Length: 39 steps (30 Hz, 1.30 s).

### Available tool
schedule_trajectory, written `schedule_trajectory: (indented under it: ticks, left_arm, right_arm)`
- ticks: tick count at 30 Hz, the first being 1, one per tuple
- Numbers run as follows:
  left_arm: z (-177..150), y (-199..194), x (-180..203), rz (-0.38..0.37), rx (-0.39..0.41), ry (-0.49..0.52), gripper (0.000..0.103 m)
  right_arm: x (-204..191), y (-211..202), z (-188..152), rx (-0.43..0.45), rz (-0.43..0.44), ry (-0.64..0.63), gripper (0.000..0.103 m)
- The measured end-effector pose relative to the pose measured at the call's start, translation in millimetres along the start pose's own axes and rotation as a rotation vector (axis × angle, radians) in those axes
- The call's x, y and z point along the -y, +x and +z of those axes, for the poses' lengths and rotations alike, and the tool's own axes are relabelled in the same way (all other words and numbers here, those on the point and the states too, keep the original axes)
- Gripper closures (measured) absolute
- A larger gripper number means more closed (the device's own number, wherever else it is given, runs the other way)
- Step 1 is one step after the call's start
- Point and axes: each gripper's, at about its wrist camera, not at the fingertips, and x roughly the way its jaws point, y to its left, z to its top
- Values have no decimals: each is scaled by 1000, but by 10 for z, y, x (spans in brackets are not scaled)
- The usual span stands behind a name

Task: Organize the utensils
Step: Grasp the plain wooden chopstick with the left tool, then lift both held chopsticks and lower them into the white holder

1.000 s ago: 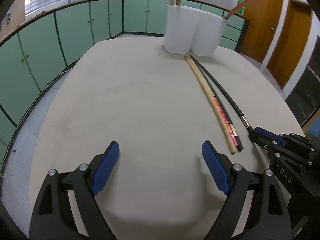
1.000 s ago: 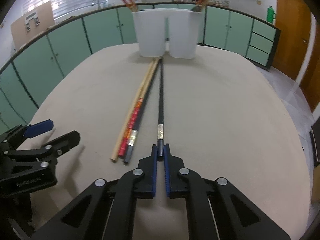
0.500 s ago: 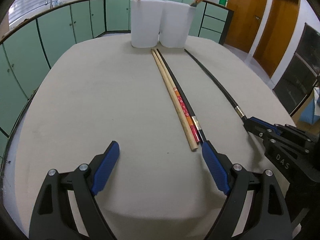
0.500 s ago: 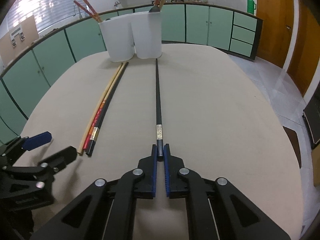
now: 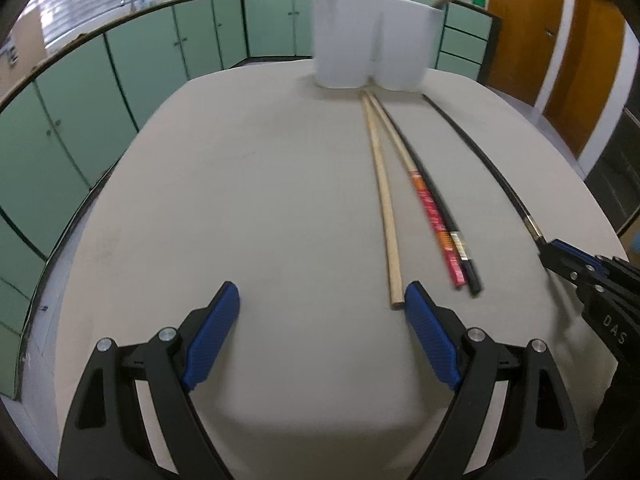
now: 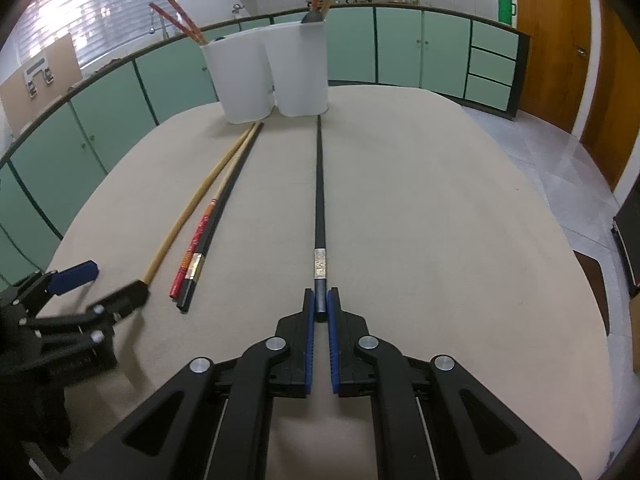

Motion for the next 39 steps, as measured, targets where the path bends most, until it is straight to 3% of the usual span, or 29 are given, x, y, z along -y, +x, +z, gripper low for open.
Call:
schedule_trajectory:
  ticks: [4,14,20,23,25,26,28,30,35,39]
  left_arm:
    - [-8,-25,-60,-13,5,-7,21]
    - [2,-13,60,-41,14,26,26]
    - [37,18,121,-49,21,36,39]
    - [33,13,178,-57,24,49,51]
    - [39,11,212,-63,27,55,66]
    - [41,11,222,-62,28,57,70]
    - [44,13,246,-61,30,62,88]
    - [45,22,271,-59,28,70,95]
    - [52,-22,281,-61,24,73,97]
    - [111,-208,235,-59,68,82,97]
  right_arm:
    - [-14,-24,-27,-1,37,-10,83]
    - [28,-64,-68,-1,48,-6,81]
    - [0,4,1,-7,32,-12,81]
    - [-13,26,18,-9,23,-17,87]
    - [-15,29,16,-11,20,-19,96]
    - [-11,29,15,-10,20,-20,96]
    - [-5,27,13,-9,20,-19,96]
    - [-6,21,11,-7,17,-21,96]
    - [-3,-58,17,15,9,-33,96]
    - [36,-203,68,44,14,-31,96]
